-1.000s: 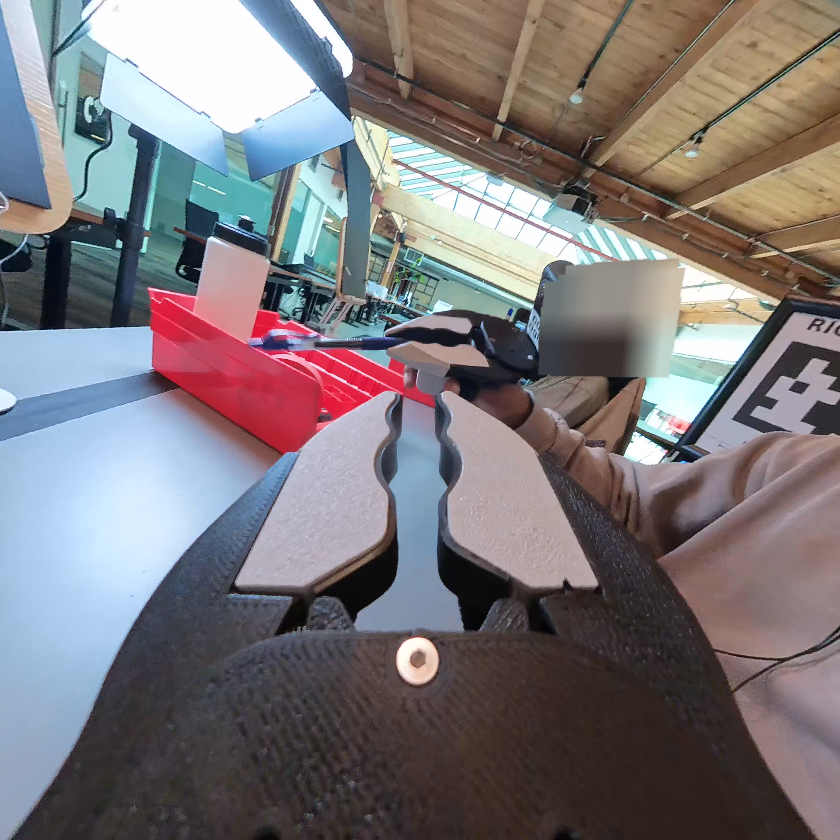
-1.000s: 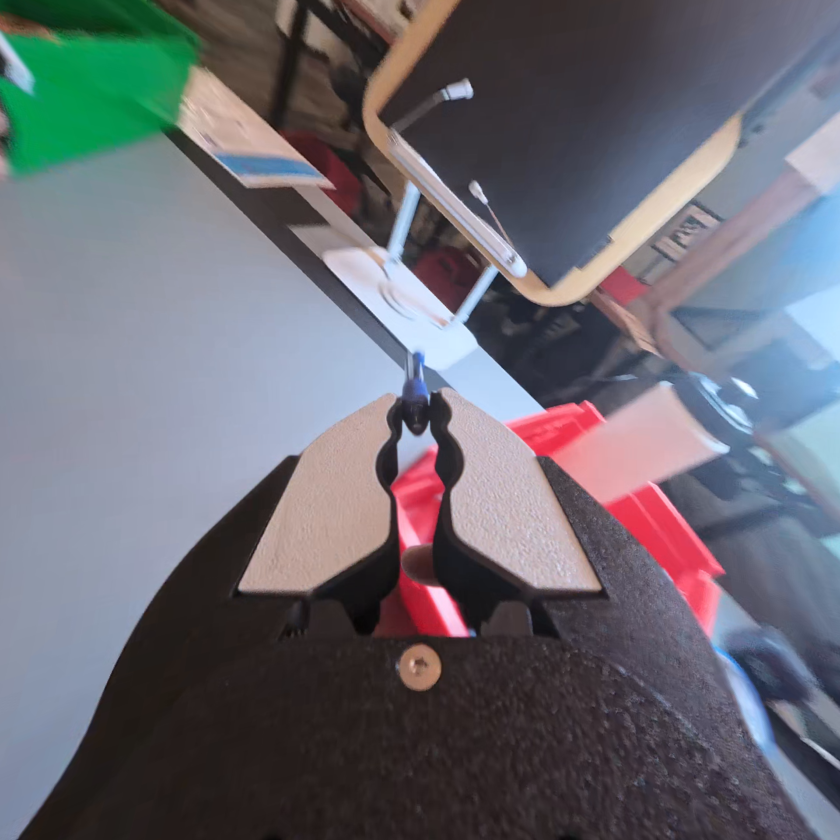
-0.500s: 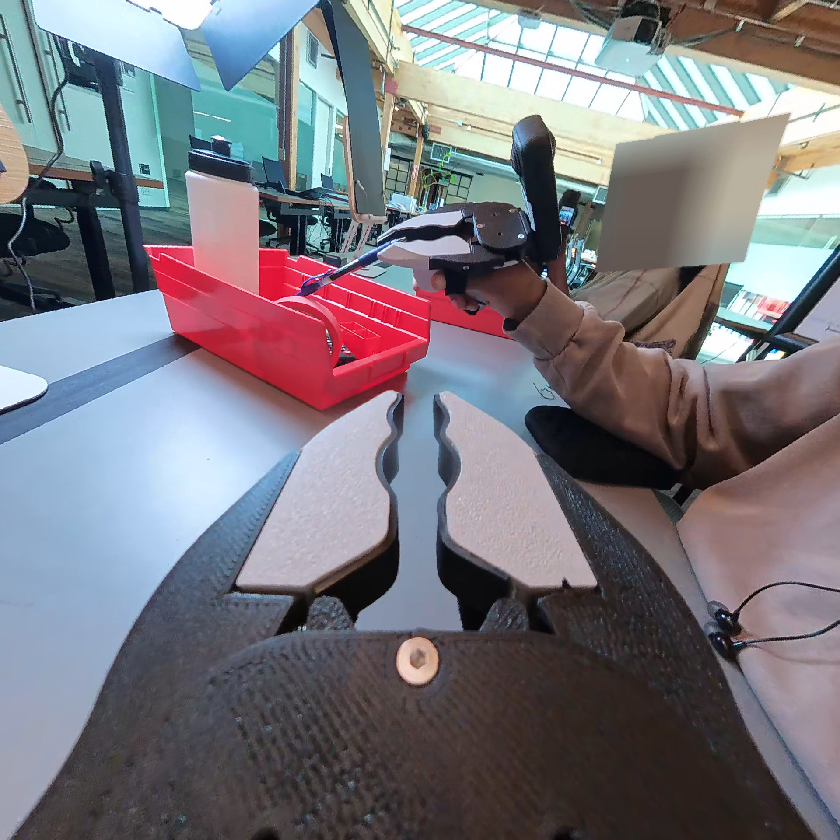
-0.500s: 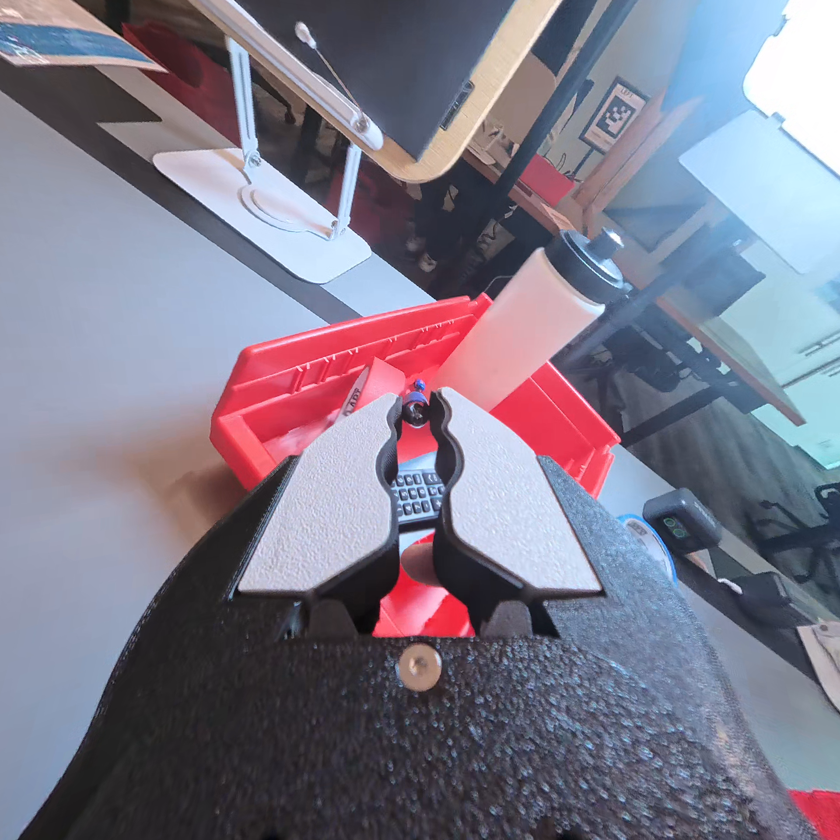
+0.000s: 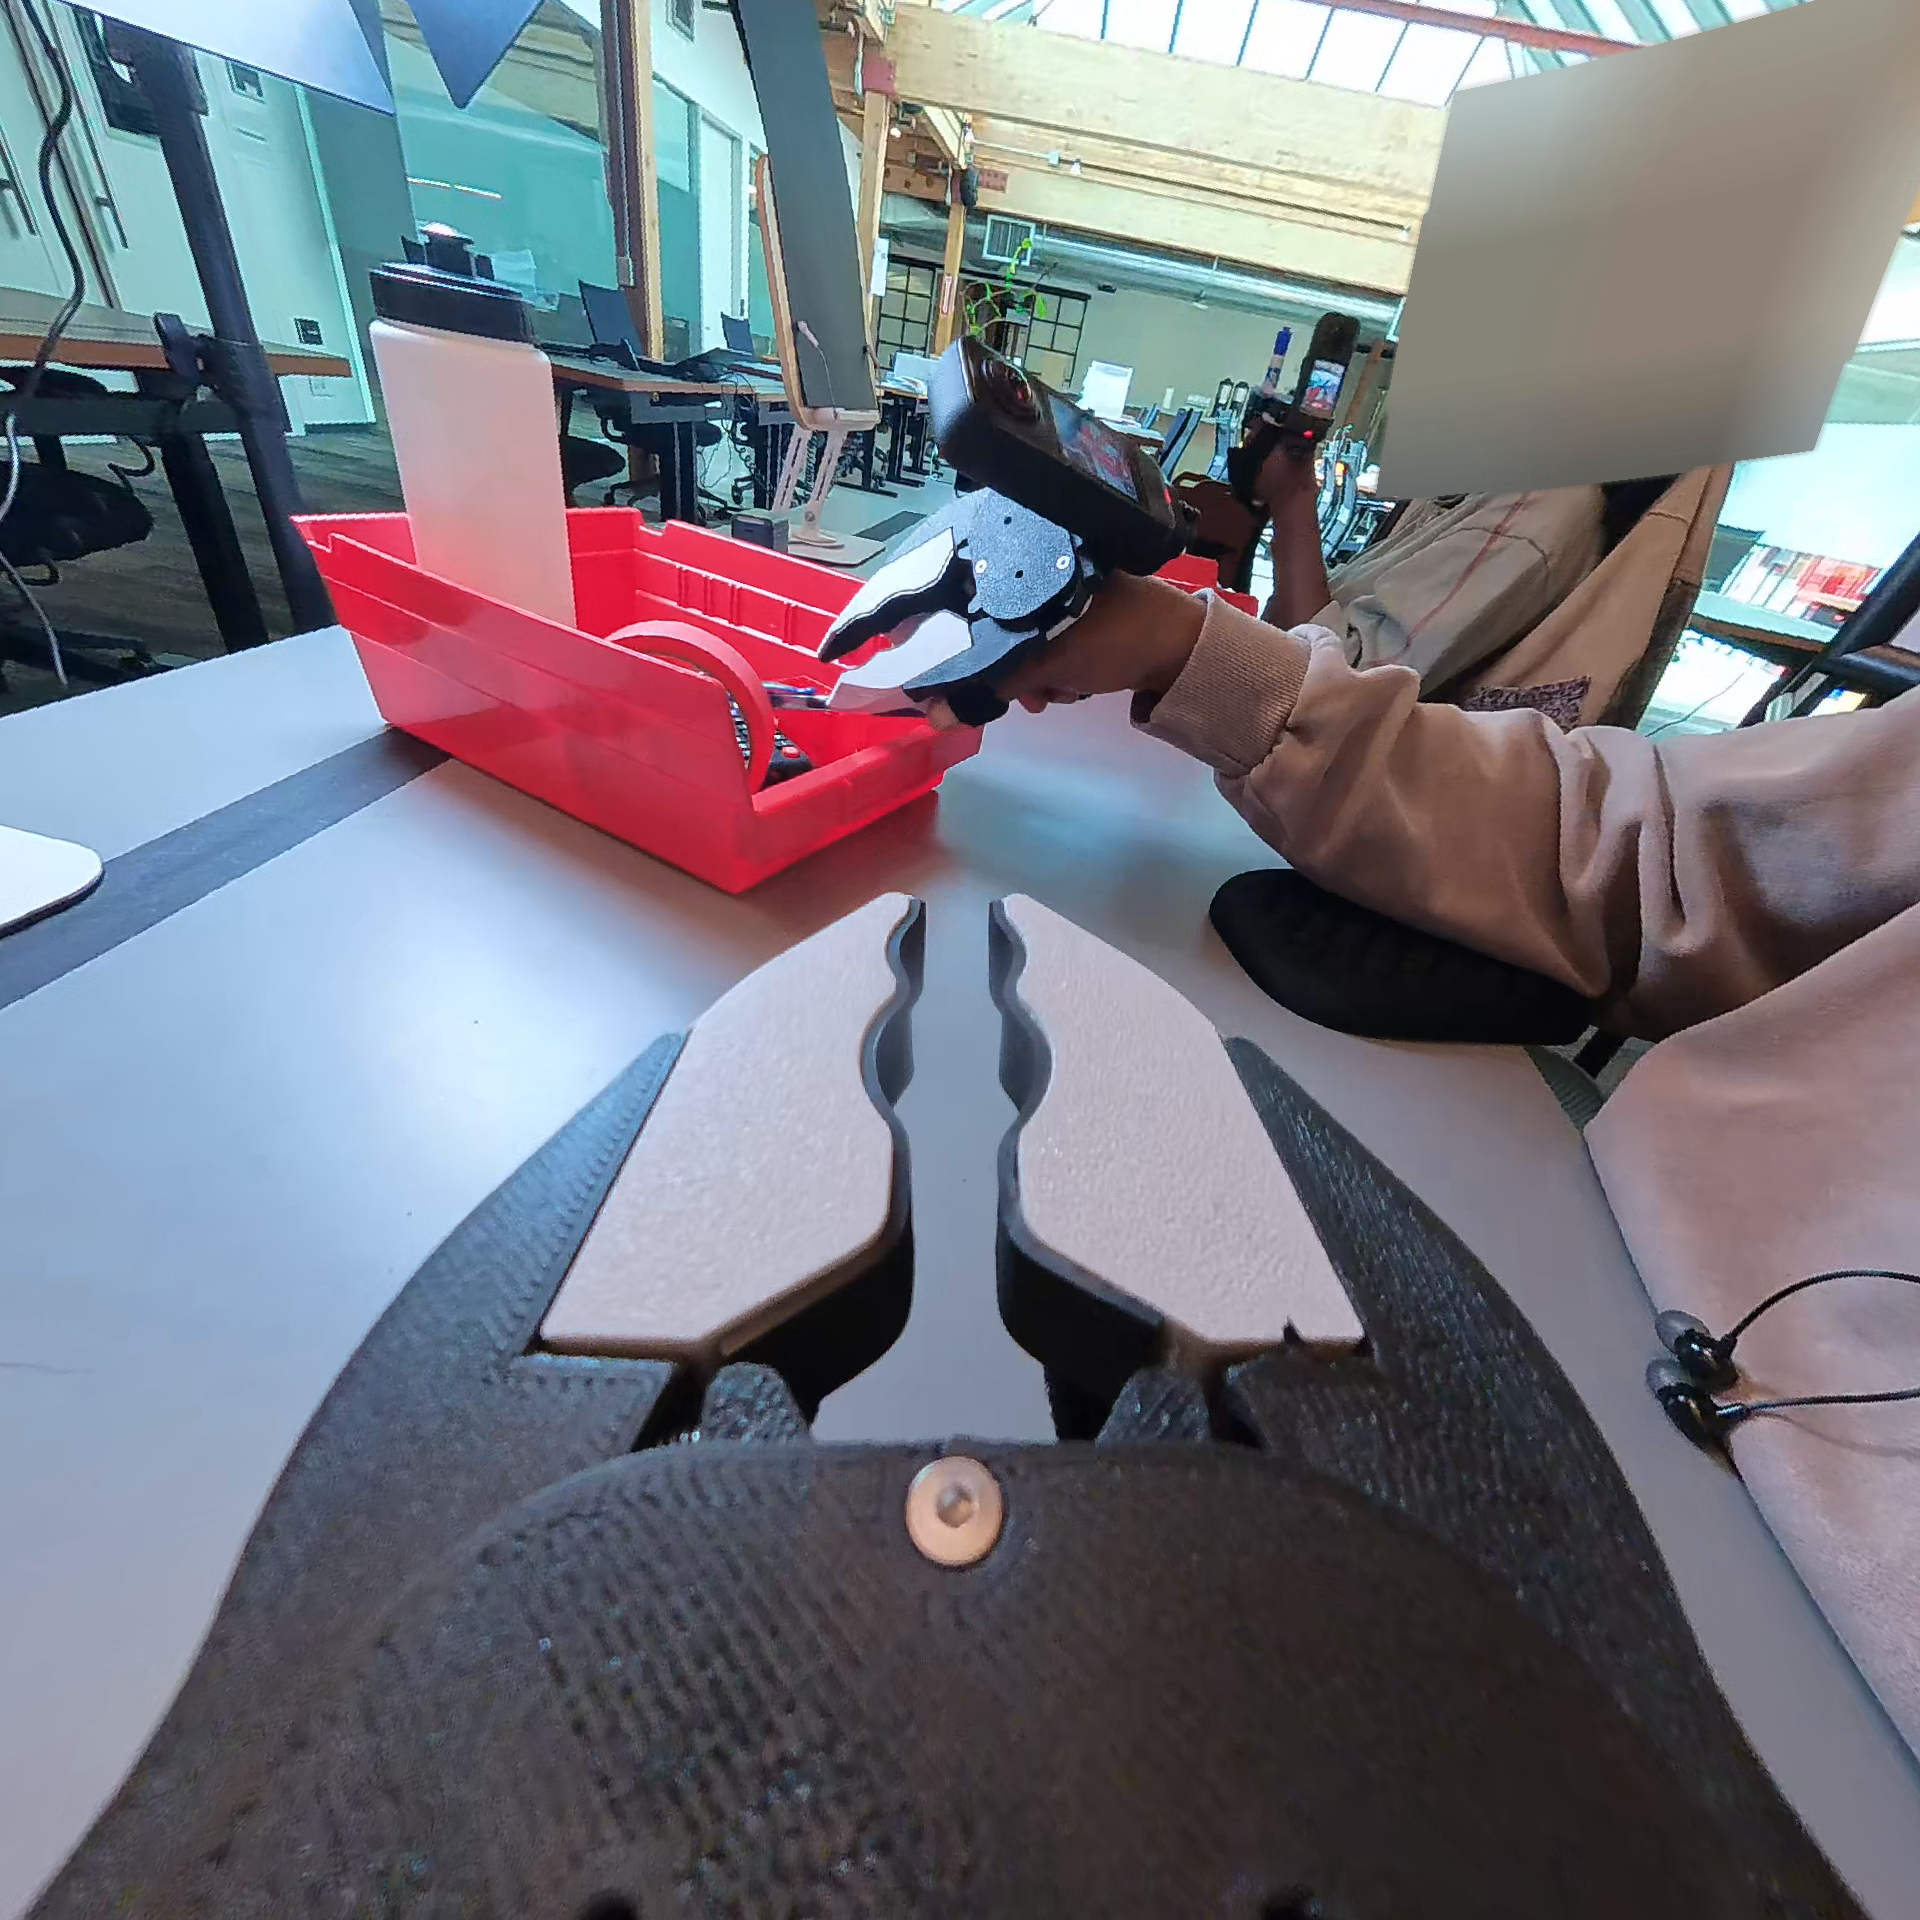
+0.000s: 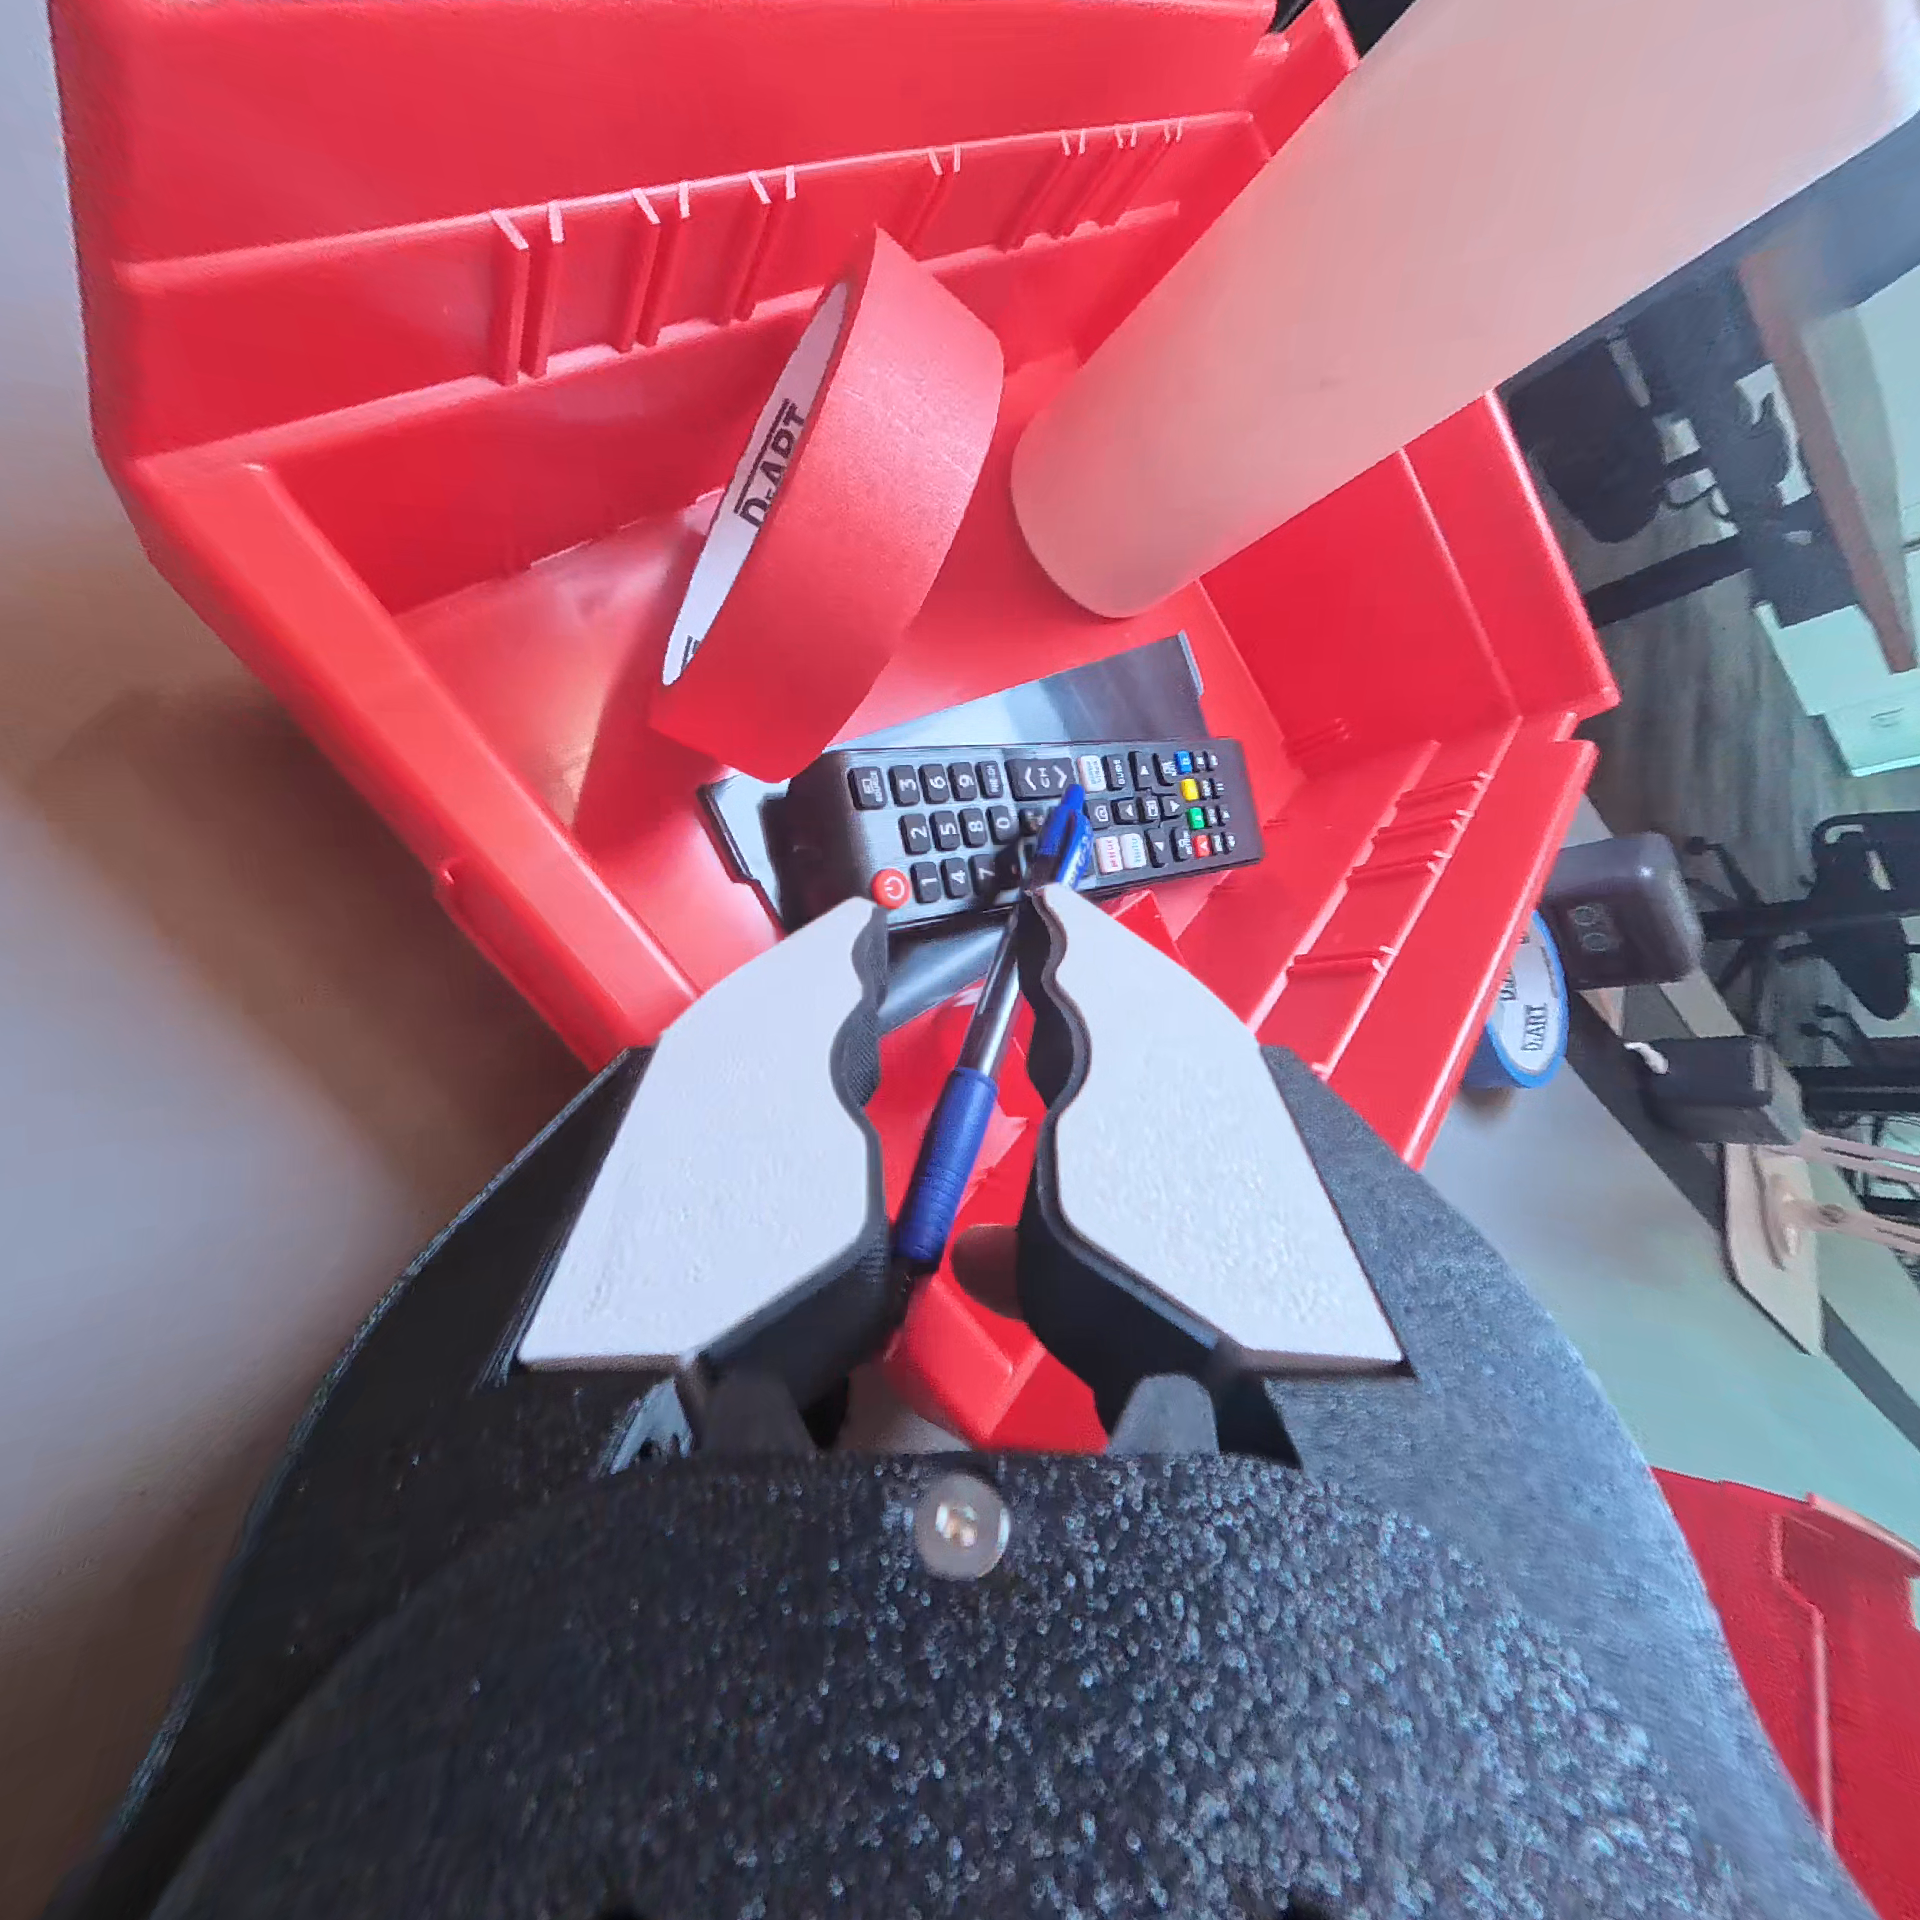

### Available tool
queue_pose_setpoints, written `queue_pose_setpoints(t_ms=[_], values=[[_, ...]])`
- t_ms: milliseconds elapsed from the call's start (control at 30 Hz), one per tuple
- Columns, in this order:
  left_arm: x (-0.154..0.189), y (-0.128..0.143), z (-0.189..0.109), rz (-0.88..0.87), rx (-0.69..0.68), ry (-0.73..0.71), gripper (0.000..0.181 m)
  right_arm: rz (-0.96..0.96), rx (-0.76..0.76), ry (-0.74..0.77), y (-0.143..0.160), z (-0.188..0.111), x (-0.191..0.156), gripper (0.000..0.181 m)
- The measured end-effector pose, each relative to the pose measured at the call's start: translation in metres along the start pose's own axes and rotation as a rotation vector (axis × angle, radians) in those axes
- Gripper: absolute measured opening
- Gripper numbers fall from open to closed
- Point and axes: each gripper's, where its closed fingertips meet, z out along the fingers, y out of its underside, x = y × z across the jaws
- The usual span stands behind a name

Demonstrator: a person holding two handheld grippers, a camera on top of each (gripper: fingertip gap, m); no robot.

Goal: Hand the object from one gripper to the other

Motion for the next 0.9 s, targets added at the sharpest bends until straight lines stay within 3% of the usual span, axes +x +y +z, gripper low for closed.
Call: queue_pose_setpoints(t_ms=[33,133,333,500,600,733,800,900], values=[[0.000,0.000,0.000,0.002,-0.002,-0.001,0.011,0.015,0.007,-0.013,-0.001,-0.001,-0.001,0.028],[-0.001,-0.001,0.000,0.010,0.000,-0.010,0.011,0.077,0.086,0.009,-0.016,-0.012,0.007,0.049],[-0.012,-0.010,-0.007,0.010,0.021,-0.075,0.015,0.116,0.551,0.041,-0.087,-0.070,0.009,0.046],[-0.033,-0.040,-0.038,0.075,0.031,-0.185,0.020,0.177,0.823,-0.152,-0.126,-0.114,-0.025,0.038],[-0.050,-0.079,-0.084,0.117,0.025,-0.270,0.032,0.222,0.870,-0.270,-0.135,-0.122,-0.039,0.035],[-0.095,-0.122,-0.174,0.076,0.011,-0.519,0.031,0.317,0.890,-0.396,-0.141,-0.119,-0.048,0.027],[-0.136,-0.118,-0.226,0.037,-0.146,-0.711,0.032,0.357,0.884,-0.449,-0.143,-0.114,-0.054,0.024],[-0.200,-0.090,-0.310,-0.092,-0.431,-1.010,0.035,0.378,0.855,-0.496,-0.146,-0.106,-0.065,0.021]])
